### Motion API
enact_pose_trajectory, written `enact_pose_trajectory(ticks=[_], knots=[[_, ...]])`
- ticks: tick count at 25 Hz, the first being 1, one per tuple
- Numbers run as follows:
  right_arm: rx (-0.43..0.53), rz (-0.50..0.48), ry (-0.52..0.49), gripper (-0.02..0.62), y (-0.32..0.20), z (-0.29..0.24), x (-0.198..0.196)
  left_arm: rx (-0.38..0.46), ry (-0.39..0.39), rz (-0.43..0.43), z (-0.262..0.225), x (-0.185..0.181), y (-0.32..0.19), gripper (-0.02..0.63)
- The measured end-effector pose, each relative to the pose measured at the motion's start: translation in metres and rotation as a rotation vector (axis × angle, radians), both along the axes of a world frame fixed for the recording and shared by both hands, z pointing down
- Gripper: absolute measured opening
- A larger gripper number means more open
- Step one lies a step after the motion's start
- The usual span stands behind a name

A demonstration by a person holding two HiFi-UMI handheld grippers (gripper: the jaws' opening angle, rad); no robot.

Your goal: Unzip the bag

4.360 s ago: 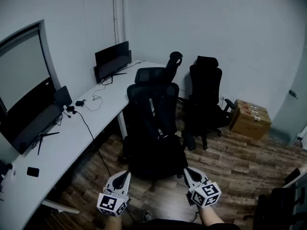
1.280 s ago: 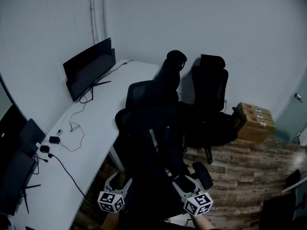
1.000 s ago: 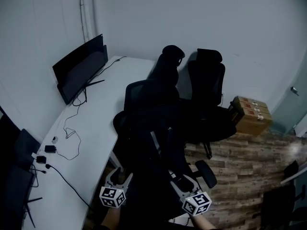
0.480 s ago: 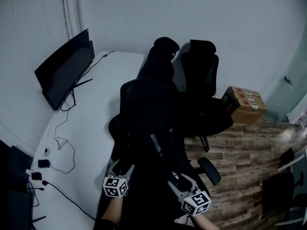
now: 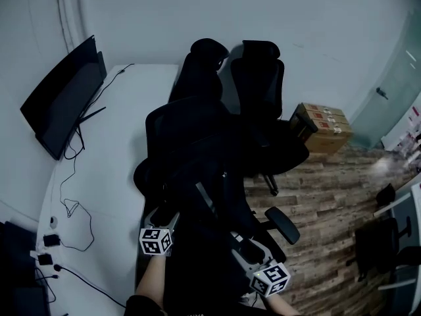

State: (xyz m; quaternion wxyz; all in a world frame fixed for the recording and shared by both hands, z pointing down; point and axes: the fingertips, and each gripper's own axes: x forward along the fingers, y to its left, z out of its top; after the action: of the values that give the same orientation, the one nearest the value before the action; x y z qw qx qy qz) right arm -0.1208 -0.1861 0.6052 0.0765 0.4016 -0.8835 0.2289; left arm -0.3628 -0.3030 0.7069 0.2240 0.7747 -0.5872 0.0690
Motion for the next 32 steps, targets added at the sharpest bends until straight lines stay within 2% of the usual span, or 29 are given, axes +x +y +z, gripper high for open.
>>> enact_pose_trajectory(ticks=[13, 16, 18, 26, 32], knots=[[-0.012, 0.025, 0.001, 0.221, -0.002, 0.004, 0.002, -0.11, 0.045, 0.019, 0.03, 0.0, -0.039, 0.318], [-0.015, 0.018, 0.007, 0.221, -0.001, 0.003, 0.002, -0.132, 0.061, -0.014, 0.035, -0.001, -0.044, 0.316], [-0.014, 0.018, 0.021, 0.221, -0.001, 0.002, 0.003, -0.131, 0.076, -0.038, 0.033, -0.004, -0.043, 0.254], [0.021, -0.007, 0.01, 0.221, -0.004, -0.005, -0.001, -0.081, 0.096, -0.018, 0.014, 0.011, -0.02, 0.193], [0.045, -0.016, 0.009, 0.221, -0.002, -0.013, -0.004, -0.042, 0.053, 0.052, -0.002, 0.035, 0.004, 0.17]])
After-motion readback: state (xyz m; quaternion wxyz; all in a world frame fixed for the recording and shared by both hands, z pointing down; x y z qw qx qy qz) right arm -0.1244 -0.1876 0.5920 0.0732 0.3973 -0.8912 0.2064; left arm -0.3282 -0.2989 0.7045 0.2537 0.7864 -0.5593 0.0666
